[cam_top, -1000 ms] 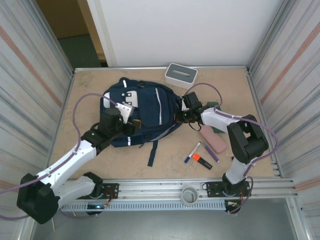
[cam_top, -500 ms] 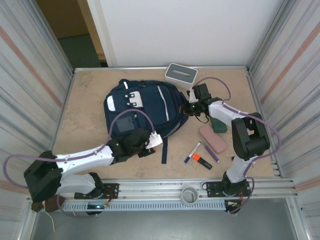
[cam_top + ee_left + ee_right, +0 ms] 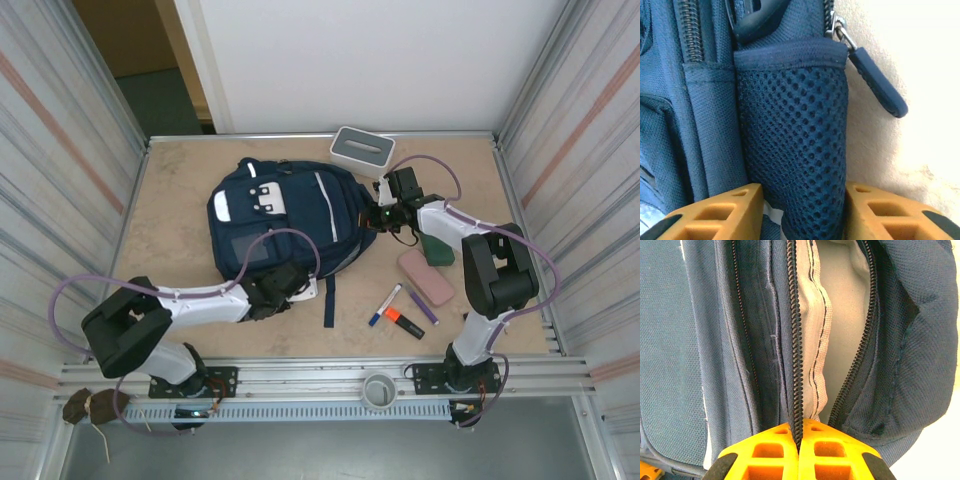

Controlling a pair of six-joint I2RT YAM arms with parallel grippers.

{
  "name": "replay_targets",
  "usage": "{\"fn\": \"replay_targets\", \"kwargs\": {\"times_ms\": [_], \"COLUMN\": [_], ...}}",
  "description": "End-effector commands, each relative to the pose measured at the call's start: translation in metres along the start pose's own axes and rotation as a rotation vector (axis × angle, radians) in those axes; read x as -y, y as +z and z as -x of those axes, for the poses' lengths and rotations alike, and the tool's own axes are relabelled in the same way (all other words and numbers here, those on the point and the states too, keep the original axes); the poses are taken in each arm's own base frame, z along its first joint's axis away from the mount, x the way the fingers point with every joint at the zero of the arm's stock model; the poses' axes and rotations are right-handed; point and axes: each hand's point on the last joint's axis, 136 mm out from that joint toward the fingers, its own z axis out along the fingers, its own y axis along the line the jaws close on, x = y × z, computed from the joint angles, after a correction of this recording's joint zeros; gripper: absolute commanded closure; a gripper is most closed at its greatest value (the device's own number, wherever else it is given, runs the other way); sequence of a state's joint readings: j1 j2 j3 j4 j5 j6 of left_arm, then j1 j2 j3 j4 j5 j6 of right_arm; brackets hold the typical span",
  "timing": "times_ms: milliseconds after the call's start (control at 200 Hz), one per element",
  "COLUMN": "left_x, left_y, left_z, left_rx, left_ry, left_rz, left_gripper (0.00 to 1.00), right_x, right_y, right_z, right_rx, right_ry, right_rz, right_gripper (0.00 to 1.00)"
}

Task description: Pack the student bag

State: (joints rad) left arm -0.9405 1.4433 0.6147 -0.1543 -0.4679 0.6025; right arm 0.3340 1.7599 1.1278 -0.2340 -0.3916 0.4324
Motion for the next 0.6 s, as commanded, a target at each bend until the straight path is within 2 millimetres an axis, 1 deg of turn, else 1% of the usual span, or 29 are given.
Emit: {"fn": "replay_targets", "kwargs": {"times_ms": [0,95,185,266,301,381,456,531,596], "left_x": [-0.005,-0.004,-0.010,-0.019,-0.024,-0.040,-0.056,-0.070,-0.079], "left_y": [0.001,-0.003,-0.013,-0.027,-0.034,-0.047,-0.058,-0.067,-0.072], "left_z": [0.012,0.016,0.022,0.029,0.032,0.037,0.041,0.044,0.046], "left_rx": [0.057,0.096,0.151,0.221,0.254,0.325,0.392,0.447,0.473], "left_ry": [-0.013,-0.049,-0.131,-0.229,-0.277,-0.391,-0.499,-0.591,-0.634], "left_rz": [-0.006,-0.036,-0.074,-0.122,-0.138,-0.153,-0.163,-0.185,-0.200], "left_gripper": [0.65,0.81,1.00,1.00,1.00,1.00,1.00,1.00,1.00], "right_x": [-0.007,-0.010,-0.010,-0.012,-0.017,-0.033,-0.053,-0.076,-0.097], "right_y": [-0.005,-0.013,-0.029,-0.049,-0.059,-0.076,-0.088,-0.091,-0.090], "right_z": [0.005,0.008,0.012,0.014,0.015,0.007,-0.006,-0.027,-0.047], "right_rx": [-0.001,0.013,0.052,0.117,0.153,0.227,0.278,0.301,0.329], "right_ry": [-0.029,-0.037,-0.049,-0.067,-0.082,-0.133,-0.205,-0.309,-0.423], "right_rz": [0.024,0.017,-0.011,-0.030,-0.020,0.036,0.089,0.111,0.130], "right_gripper": [0.95,0.85,0.67,0.59,0.56,0.51,0.48,0.47,0.47]}}
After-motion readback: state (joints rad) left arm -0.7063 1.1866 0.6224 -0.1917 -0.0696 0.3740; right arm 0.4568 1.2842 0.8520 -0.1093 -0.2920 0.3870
